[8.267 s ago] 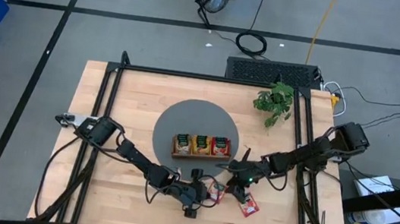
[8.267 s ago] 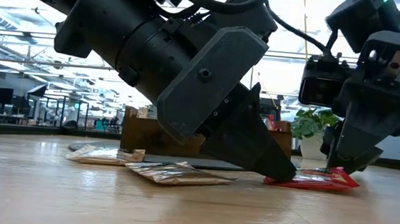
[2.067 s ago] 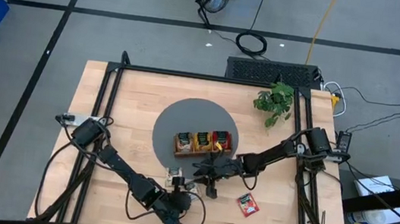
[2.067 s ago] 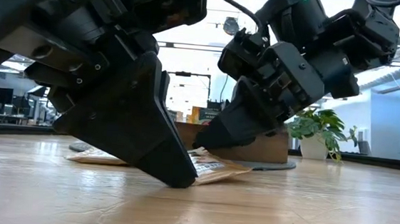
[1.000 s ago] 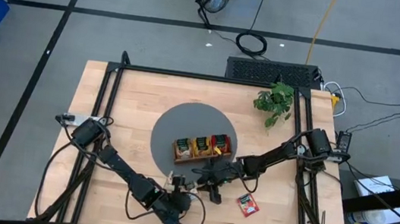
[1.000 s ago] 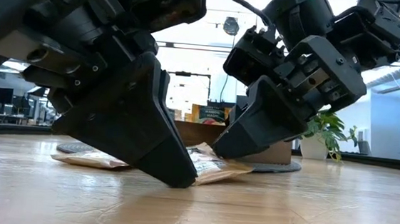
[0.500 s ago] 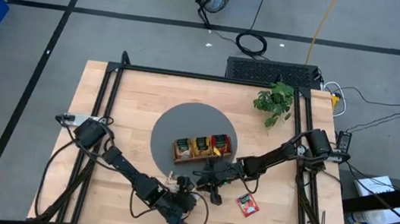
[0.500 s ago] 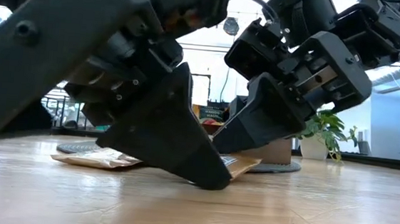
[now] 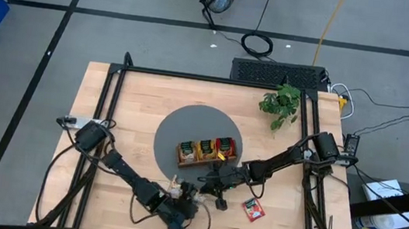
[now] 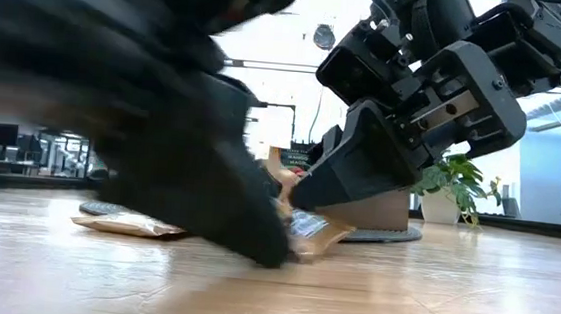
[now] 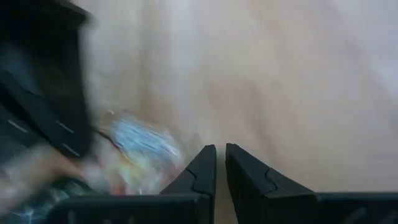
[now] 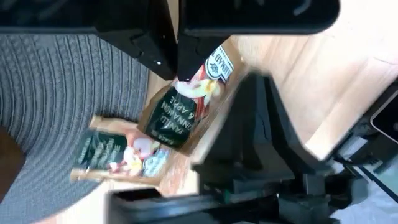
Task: Pick & Place Tea
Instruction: Put the right brown tea bag into the left section of the wooden organizer
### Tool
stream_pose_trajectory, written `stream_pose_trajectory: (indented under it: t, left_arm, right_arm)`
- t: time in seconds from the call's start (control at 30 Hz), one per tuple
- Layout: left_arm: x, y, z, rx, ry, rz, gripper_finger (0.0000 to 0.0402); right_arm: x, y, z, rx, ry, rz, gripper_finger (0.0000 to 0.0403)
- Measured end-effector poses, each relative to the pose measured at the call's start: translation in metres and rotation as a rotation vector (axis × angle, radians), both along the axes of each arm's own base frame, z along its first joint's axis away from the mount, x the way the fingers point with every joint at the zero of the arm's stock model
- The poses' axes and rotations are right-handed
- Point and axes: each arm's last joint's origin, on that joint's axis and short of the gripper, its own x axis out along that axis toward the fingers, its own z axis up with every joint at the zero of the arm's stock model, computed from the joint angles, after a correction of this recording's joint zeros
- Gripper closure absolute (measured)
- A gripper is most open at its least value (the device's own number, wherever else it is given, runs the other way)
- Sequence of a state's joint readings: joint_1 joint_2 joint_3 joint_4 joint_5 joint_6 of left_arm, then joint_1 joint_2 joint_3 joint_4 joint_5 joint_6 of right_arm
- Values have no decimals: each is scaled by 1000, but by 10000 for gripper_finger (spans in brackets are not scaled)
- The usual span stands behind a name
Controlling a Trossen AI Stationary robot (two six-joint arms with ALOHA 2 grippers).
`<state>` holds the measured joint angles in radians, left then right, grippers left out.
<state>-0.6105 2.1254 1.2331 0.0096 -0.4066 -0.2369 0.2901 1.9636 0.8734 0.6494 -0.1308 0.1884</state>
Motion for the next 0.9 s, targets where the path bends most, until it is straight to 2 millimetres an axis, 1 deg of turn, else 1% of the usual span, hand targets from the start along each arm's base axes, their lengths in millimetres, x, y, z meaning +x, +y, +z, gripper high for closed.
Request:
stream_pose_trajectory:
  t: [0.1, 0.23, 0.33, 0.43, 0.53, 0.6, 0.7, 0.77, 0.9]
  left_arm:
    - [-10, -10, 16, -14, -13, -39, 360]
    - [-25, -24, 45, -27, -58, -77, 360]
    - [-44, -39, 53, 22, -89, -87, 360]
    - [-58, -50, 67, 100, -217, 2, 360]
    - [-63, -53, 81, 152, -350, 138, 360]
    - [-65, -53, 88, 134, -410, 213, 360]
    - [-60, -49, 98, 60, -463, 282, 360]
    - [-53, -42, 97, 55, -455, 298, 359]
    - [-39, -27, 89, 31, -390, 302, 359]
  right_arm:
    - [0, 0, 3, -14, -18, 11, 402]
    - [-1, 6, 9, -38, -56, 45, 402]
    - [-5, 13, 11, -75, -69, 90, 402]
    - [-9, 21, 19, -119, -99, 138, 403]
    - [-16, 34, 35, -179, -159, 174, 403]
    - [-24, 44, 47, -257, -203, 174, 403]
    - [-35, 58, 63, -402, -277, 111, 403]
    - [-42, 66, 68, -495, -313, 60, 403]
    - [-50, 76, 71, -622, -335, -10, 403]
